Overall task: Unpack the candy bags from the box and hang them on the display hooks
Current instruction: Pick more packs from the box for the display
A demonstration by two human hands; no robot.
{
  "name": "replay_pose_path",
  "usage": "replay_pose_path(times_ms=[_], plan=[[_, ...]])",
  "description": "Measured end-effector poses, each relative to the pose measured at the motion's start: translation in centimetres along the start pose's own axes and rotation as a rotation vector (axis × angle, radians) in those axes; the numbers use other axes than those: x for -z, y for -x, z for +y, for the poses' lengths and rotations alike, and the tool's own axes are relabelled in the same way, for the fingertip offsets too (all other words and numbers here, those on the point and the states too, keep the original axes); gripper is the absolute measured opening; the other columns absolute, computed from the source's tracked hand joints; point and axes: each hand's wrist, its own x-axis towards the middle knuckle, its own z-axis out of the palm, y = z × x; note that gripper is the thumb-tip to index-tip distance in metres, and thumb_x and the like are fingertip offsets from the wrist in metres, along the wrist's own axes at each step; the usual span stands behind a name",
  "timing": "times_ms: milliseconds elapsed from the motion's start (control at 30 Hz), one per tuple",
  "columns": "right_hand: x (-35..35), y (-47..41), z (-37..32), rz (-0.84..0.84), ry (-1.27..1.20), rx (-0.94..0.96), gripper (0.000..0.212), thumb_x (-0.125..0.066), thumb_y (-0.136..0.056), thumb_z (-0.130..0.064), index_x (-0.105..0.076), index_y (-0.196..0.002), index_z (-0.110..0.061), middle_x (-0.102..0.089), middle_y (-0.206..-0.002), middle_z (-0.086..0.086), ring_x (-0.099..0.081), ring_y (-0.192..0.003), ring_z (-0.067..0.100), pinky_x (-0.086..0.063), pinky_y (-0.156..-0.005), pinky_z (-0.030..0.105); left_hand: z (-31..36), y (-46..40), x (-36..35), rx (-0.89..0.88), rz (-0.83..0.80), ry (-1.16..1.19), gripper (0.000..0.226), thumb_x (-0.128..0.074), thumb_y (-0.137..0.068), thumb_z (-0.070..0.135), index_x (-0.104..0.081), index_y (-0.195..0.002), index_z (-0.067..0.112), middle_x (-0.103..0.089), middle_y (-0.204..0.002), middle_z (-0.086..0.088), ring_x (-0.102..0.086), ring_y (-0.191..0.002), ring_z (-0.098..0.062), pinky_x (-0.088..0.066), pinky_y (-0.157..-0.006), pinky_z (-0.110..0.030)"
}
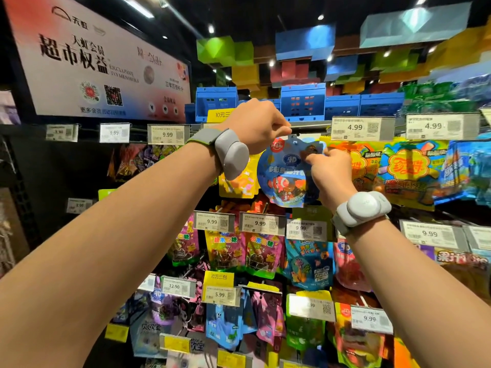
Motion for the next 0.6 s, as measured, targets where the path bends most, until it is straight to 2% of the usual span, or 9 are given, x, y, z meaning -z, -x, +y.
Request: replay_pose_path(times_ms=[100,300,500,600], plan=[[0.1,0.0,0.0,0.012,0.001,0.001,0.010,-0.067,-0.087,-0.007,-0.060,-0.080,-0.009,-0.070,-0.096,0.020,-0.070,-0.088,0.036,-0.059,-0.076,0.052,0.1,0.0,0.1,0.006,-0.006,0.010,0.030,-0.056,-0.097,0.040,-0.072,-0.115,0.023,-0.073,-0.112,0.003,-0.066,-0.099,-0.017,-0.051,-0.084,-0.032],[0.2,-0.1,0.5,0.014,0.011,-0.008,0.011,-0.072,-0.085,-0.010,-0.063,-0.078,-0.011,-0.070,-0.087,0.012,-0.067,-0.076,0.027,-0.058,-0.069,0.042,0.3,0.0,0.1,0.027,-0.004,0.019,0.031,-0.057,-0.096,0.041,-0.072,-0.115,0.023,-0.073,-0.112,0.004,-0.066,-0.100,-0.018,-0.052,-0.088,-0.034],[0.1,-0.5,0.7,0.024,0.011,-0.026,0.007,-0.072,-0.083,-0.013,-0.067,-0.081,-0.008,-0.072,-0.089,0.014,-0.063,-0.075,0.026,-0.056,-0.066,0.042,0.4,0.1,0.2,0.030,-0.016,0.019,0.032,-0.056,-0.096,0.040,-0.072,-0.116,0.021,-0.072,-0.115,0.004,-0.066,-0.102,-0.016,-0.051,-0.088,-0.032],[0.0,-1.0,1.0,0.020,0.032,-0.032,0.005,-0.062,-0.081,-0.006,-0.061,-0.080,-0.001,-0.066,-0.082,0.016,-0.051,-0.070,0.023,-0.043,-0.057,0.037,0.5,0.1,0.2,0.031,-0.015,0.017,0.032,-0.056,-0.096,0.041,-0.072,-0.116,0.021,-0.072,-0.114,0.004,-0.066,-0.102,-0.016,-0.052,-0.089,-0.034]])
